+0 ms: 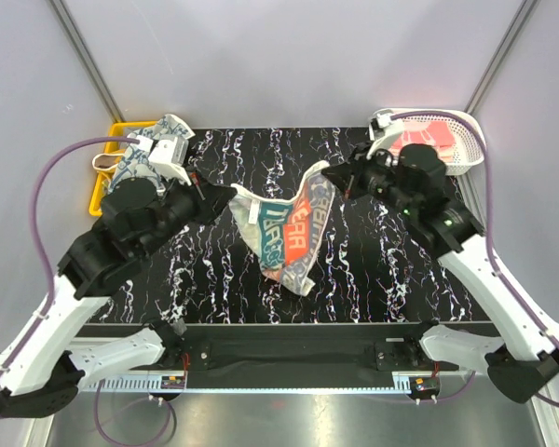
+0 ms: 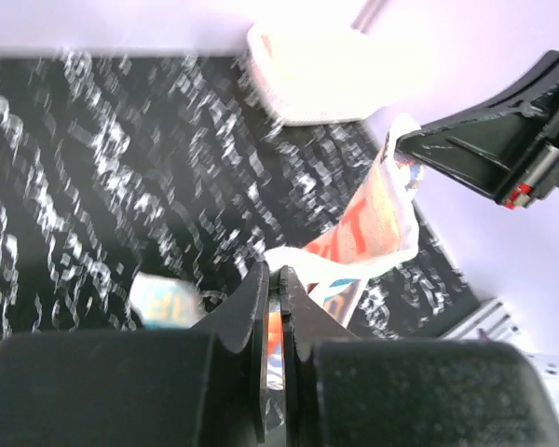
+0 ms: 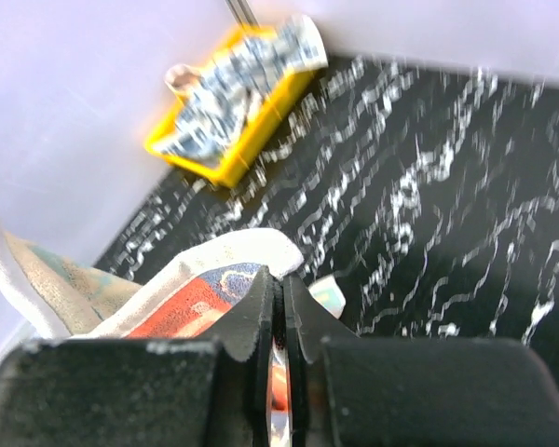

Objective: Fold and stack the towels
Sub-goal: Flatten out the crumpled towel

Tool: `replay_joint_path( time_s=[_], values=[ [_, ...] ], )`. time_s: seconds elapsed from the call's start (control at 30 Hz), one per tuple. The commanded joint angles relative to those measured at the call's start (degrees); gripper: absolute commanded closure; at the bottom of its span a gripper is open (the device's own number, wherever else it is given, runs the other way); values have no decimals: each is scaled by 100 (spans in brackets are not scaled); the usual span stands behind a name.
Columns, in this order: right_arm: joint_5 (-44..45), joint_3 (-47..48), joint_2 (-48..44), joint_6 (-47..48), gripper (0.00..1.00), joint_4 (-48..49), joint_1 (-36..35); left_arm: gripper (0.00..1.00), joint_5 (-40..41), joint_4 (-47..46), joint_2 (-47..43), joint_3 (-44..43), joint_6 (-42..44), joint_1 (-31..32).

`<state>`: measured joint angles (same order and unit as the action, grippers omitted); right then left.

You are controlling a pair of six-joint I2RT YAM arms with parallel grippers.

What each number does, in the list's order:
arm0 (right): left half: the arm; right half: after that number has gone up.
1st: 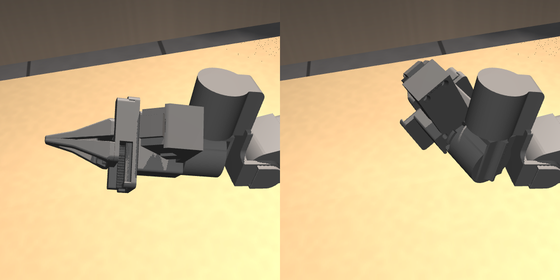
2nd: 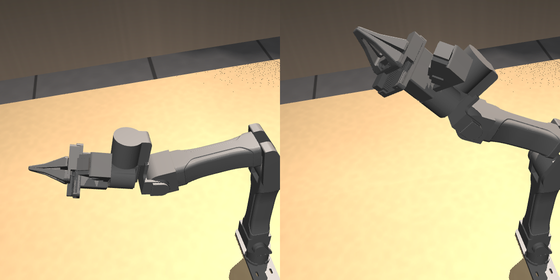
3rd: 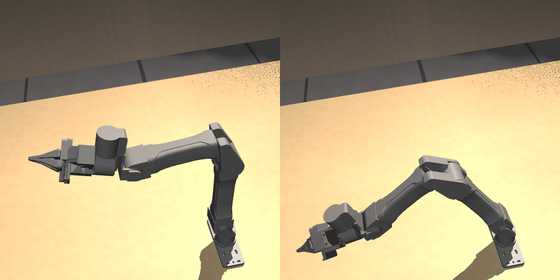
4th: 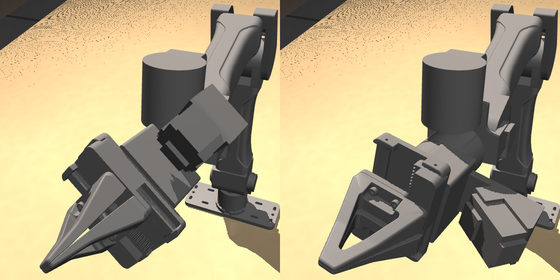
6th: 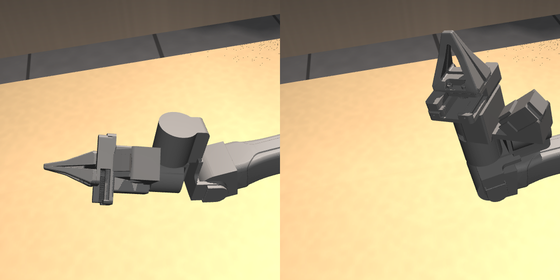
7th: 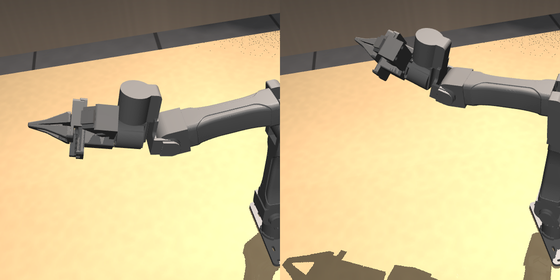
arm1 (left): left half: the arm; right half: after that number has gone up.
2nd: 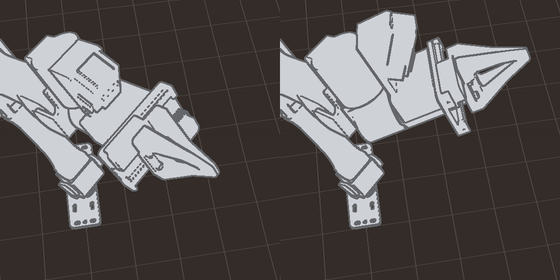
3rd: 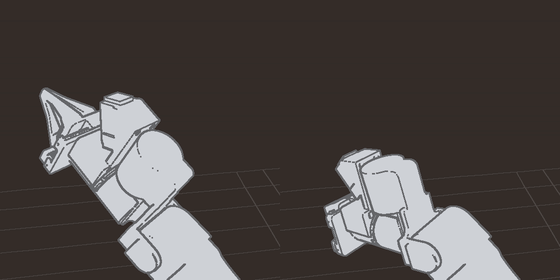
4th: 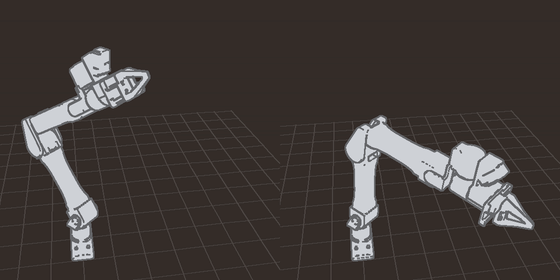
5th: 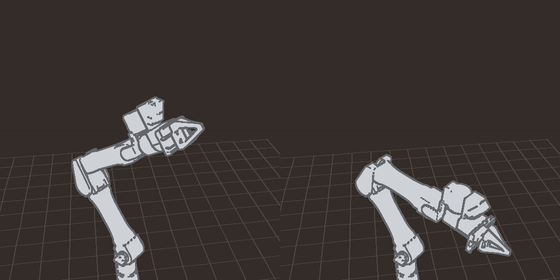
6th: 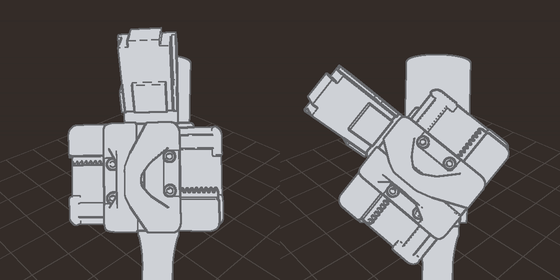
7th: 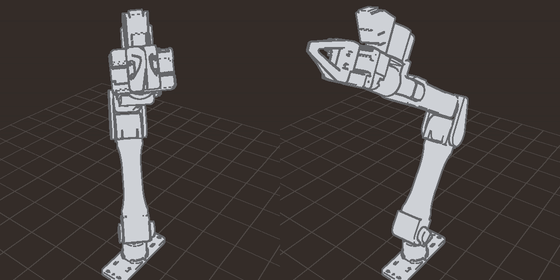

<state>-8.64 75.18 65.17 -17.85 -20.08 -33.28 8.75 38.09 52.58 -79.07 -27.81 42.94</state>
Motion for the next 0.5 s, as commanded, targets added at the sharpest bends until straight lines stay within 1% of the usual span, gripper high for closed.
replay_joint_path(
  time_s=[0.0,0.1,0.2,0.33,0.47],
  values=[
    [-120,445,-319,334,99,-427,-38,100,407,296,-2,-556,399,451],
    [-199,726,-425,396,100,-637,-65,100,425,217,-107,-750,443,680],
    [-330,972,-592,414,100,-752,-56,100,399,173,-186,-1119,548,786],
    [-515,1428,-619,457,100,-1006,-91,100,329,24,-213,-1593,689,813],
    [-568,1806,-610,493,100,-1130,-109,100,294,-38,-29,-2068,856,804]
  ],
)
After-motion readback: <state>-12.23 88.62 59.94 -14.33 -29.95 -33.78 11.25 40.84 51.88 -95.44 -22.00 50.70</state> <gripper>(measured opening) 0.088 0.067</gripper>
